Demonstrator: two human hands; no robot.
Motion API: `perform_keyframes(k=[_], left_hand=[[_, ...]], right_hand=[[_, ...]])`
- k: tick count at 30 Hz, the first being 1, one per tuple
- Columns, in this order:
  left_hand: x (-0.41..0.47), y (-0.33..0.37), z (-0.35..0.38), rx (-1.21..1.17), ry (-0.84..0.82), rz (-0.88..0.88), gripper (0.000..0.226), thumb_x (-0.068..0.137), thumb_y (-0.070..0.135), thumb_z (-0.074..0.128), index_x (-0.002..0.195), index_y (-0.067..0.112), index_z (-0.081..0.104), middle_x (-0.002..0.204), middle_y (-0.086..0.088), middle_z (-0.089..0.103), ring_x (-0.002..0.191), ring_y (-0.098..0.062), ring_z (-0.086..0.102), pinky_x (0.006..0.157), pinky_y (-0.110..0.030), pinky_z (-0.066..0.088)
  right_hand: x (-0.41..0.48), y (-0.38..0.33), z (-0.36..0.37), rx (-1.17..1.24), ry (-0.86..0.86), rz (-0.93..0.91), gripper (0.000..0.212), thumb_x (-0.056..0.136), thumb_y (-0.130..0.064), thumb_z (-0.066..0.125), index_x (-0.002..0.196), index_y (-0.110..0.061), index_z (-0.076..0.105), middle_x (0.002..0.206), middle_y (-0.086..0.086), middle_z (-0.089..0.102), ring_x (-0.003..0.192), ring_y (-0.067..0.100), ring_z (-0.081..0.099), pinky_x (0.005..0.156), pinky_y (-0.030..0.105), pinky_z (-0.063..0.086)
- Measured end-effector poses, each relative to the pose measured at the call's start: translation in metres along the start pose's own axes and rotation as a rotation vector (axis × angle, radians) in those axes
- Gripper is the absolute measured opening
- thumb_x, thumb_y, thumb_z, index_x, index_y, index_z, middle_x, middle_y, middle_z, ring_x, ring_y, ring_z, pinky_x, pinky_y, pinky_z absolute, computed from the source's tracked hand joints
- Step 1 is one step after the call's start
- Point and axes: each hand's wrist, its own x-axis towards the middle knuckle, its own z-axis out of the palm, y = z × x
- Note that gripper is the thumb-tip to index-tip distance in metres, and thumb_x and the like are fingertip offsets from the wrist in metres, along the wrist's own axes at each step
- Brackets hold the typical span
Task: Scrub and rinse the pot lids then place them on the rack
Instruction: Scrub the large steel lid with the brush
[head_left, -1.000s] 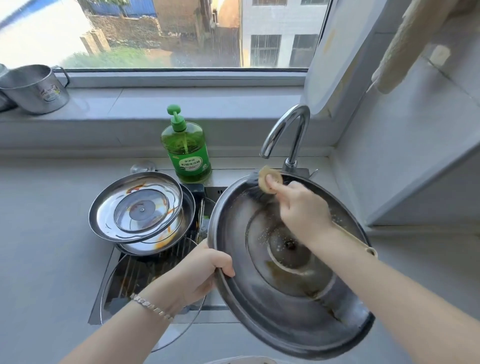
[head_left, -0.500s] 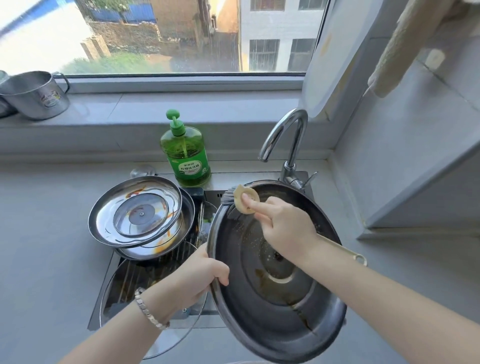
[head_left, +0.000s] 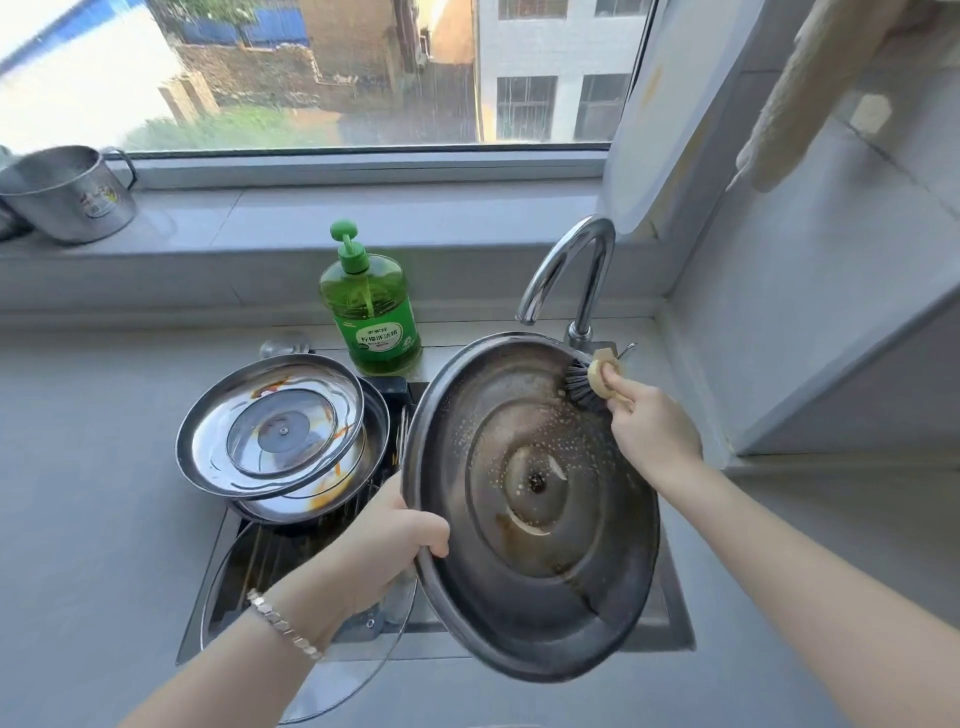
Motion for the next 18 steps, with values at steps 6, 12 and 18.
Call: perform_keyframes(k=[6,12,18], left_hand=[[-0.004,0.006,-0.001,-0.071,0.0,-0.022,0.052,0.043,-0.007,0.05,0.094,0.003,0.057,0.066,-0.01,0.063,0.066,-0.028,0.061,0.061,-0.032,0.047],[-0.004,-0.005,-0.019,-0.163,0.141,-0.014,0.049,0.047,-0.011,0.05,0.094,0.005,0.055,0.072,-0.016,0.06,0.068,-0.032,0.058,0.064,-0.037,0.048],[0.003,-0.016,-0.014,-0.409,0.188,-0.061,0.031,0.077,-0.025,0.031,0.083,-0.001,0.049,0.045,-0.005,0.055,0.035,-0.016,0.053,0.036,-0.02,0.044]], right_hand=[[0.002,-0.017,-0.002,0.124,0.018,-0.111,0.044,0.094,-0.019,0.047,0.132,-0.042,0.047,0.125,0.003,0.061,0.111,0.03,0.054,0.078,0.031,0.04],[-0.01,0.034,0.008,0.341,-0.041,0.113,0.038,0.092,-0.025,0.053,0.129,-0.024,0.055,0.089,0.004,0.063,0.079,0.017,0.053,0.07,0.027,0.038],[-0.025,0.044,0.025,0.747,-0.156,0.634,0.045,0.069,-0.046,0.076,0.087,-0.008,0.062,0.069,0.005,0.058,0.053,0.018,0.048,0.046,0.023,0.032]])
